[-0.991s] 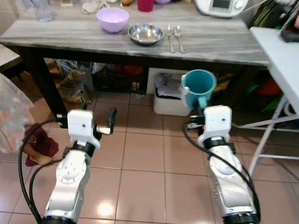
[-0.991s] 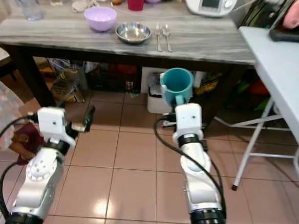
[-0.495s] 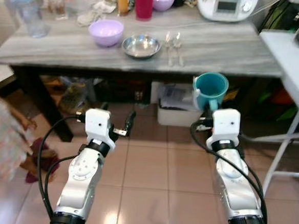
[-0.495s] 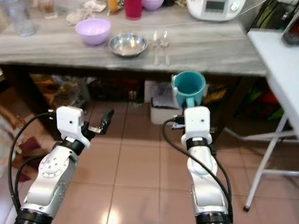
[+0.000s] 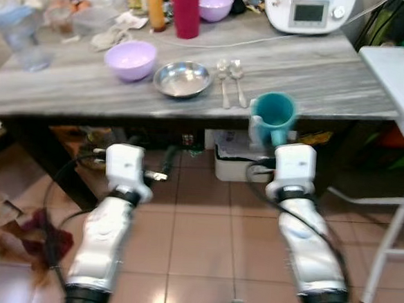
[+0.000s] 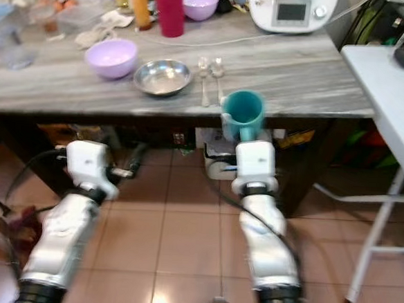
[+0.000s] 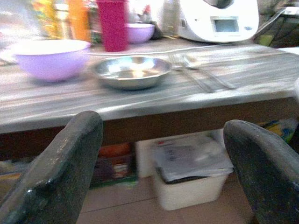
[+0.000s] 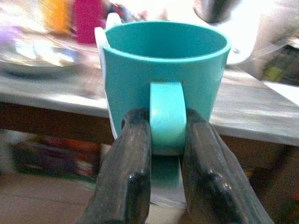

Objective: Setting the table

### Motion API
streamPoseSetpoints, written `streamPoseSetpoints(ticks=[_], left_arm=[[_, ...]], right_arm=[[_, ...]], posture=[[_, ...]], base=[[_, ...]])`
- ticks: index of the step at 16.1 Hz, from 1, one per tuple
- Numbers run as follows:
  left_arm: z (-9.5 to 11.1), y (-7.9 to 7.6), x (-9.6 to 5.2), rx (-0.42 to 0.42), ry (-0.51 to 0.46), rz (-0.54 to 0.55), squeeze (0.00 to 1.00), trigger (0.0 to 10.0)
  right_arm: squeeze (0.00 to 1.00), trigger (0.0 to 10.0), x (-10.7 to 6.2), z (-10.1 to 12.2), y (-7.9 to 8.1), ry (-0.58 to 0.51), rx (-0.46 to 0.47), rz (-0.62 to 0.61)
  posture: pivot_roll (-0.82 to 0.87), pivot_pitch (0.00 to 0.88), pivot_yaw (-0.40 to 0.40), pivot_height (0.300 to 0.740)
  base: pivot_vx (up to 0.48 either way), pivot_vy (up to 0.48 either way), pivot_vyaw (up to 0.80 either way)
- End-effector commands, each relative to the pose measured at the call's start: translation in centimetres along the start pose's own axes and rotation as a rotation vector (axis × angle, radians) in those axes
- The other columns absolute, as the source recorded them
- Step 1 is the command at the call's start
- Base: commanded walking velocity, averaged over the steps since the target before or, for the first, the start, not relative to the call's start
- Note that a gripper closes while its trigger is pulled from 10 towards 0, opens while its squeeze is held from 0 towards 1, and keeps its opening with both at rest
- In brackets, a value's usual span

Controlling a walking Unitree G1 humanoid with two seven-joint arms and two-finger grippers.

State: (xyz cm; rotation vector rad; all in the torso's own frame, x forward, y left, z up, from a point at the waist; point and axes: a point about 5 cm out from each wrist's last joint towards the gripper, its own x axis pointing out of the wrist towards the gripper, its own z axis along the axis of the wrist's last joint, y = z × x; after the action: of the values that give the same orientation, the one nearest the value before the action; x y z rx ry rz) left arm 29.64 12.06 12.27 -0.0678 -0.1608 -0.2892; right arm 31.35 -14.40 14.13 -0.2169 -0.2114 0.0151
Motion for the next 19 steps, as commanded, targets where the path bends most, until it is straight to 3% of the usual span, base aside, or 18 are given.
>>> streamPoseSetpoints(ticks=[1, 6, 10, 19], left_arm=[[0.3, 0.8, 0.0, 0.017, 0.003, 0.008, 0.0, 10.0], [1.2, 0.5, 0.8, 0.013, -0.024, -0.008, 0.0, 10.0], [1.7, 0.6, 1.0, 0.027, -0.04, -0.002, 0.0, 10.0], [2.9, 0.9, -0.1, 0.086, -0.073, 0.024, 0.0, 10.0]], right_arm=[[0.0, 10.0, 0.2, 0.9, 0.2, -0.041, 0.017, -0.019], [0.0, 10.0, 0.0, 1.7, -0.3, -0.074, -0.002, -0.032], [0.0, 10.0, 0.0, 1.9, -0.5, -0.078, 0.002, -0.042], [0.0, 10.0, 0.0, 3.1, -0.9, -0.121, -0.029, -0.045]], posture=[[-0.15, 0.126, 0.07, 0.74], [-0.16, 0.124, 0.079, 0.74], [-0.16, 0.124, 0.078, 0.74], [-0.17, 0.126, 0.067, 0.74]], base=[[0.48, 0.0, 0.0], [0.48, 0.0, 0.0], [0.436, 0.0, 0.54], [0.0, 0.0, 0.0]])
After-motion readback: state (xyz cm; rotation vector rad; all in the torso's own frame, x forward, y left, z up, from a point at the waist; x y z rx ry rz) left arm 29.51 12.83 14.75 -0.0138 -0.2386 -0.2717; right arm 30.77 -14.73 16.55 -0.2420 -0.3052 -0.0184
